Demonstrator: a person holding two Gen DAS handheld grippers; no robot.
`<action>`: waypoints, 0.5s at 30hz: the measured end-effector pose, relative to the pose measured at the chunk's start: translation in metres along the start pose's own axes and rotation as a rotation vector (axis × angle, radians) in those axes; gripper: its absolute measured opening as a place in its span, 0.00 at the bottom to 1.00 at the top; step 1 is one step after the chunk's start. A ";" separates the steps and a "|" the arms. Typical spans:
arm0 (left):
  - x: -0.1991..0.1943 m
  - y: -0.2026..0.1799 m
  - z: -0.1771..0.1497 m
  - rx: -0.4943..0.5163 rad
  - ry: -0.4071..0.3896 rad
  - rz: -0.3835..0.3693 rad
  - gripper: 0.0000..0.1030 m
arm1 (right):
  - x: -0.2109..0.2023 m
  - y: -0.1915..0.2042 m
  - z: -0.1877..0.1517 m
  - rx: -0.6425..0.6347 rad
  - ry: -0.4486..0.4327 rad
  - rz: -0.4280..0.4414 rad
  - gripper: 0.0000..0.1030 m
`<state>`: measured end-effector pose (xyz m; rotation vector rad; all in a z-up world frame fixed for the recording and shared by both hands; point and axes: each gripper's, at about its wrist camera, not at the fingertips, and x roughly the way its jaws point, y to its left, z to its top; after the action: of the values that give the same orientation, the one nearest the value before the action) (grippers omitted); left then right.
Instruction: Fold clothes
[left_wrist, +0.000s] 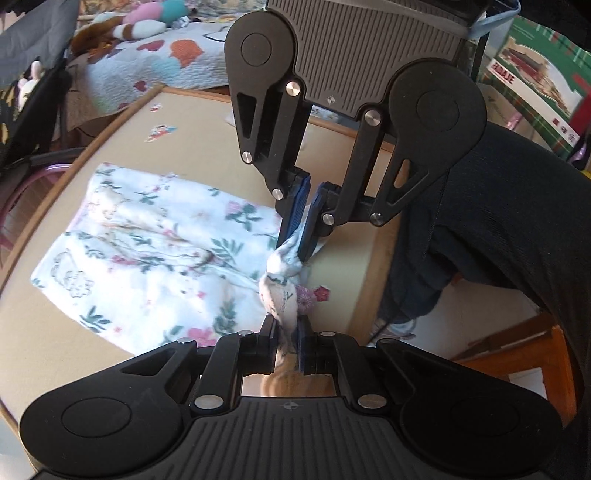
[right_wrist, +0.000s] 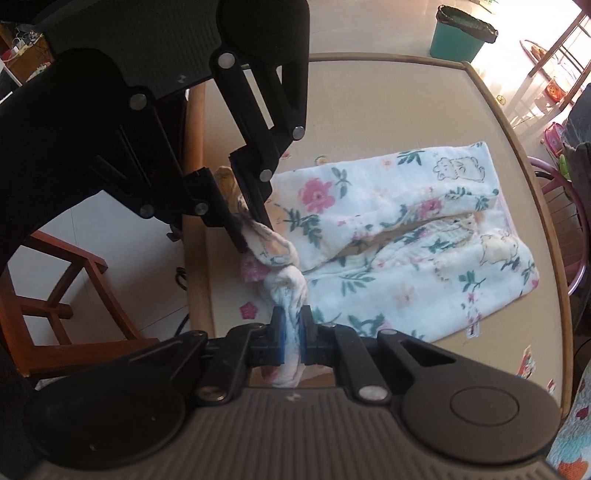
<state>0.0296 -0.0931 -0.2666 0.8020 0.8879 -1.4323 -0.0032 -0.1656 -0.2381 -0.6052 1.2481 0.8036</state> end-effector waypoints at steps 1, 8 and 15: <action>-0.001 0.001 0.001 -0.006 -0.003 0.002 0.11 | 0.001 -0.002 0.001 -0.003 0.004 -0.002 0.07; 0.002 0.006 0.004 0.008 0.006 0.080 0.17 | 0.011 -0.008 0.006 -0.016 0.016 -0.040 0.09; 0.010 0.004 0.010 0.024 0.024 0.138 0.20 | 0.020 -0.009 0.001 0.012 0.007 -0.065 0.10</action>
<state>0.0330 -0.1064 -0.2712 0.8837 0.8190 -1.3167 0.0070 -0.1658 -0.2575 -0.6358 1.2325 0.7404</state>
